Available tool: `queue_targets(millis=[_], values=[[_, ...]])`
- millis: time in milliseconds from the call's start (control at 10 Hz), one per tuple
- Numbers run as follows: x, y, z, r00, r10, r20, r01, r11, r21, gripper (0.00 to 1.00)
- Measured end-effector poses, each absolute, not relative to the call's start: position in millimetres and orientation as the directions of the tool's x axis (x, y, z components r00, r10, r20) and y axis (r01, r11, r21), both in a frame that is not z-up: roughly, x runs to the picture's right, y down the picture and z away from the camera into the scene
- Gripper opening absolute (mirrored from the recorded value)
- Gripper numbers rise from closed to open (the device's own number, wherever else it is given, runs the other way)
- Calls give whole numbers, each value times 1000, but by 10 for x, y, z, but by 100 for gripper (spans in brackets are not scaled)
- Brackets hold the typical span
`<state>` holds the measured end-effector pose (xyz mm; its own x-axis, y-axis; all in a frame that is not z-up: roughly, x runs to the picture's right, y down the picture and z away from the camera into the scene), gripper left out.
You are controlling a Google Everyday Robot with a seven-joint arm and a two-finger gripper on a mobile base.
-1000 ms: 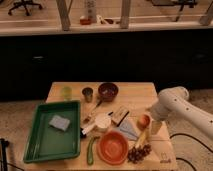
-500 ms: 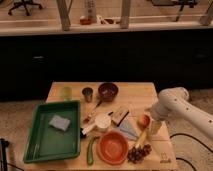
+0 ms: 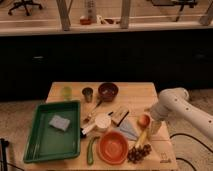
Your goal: Place apple in purple bowl
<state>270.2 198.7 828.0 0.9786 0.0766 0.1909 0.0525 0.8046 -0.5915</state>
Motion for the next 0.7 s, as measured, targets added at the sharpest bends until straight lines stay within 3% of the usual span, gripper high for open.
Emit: queue_targets(millis=[500, 700], values=[[2531, 1929, 8288, 960, -15, 279, 182, 793, -582, 78], [2468, 1921, 8304, 954, -37, 297, 211, 786, -581, 66]])
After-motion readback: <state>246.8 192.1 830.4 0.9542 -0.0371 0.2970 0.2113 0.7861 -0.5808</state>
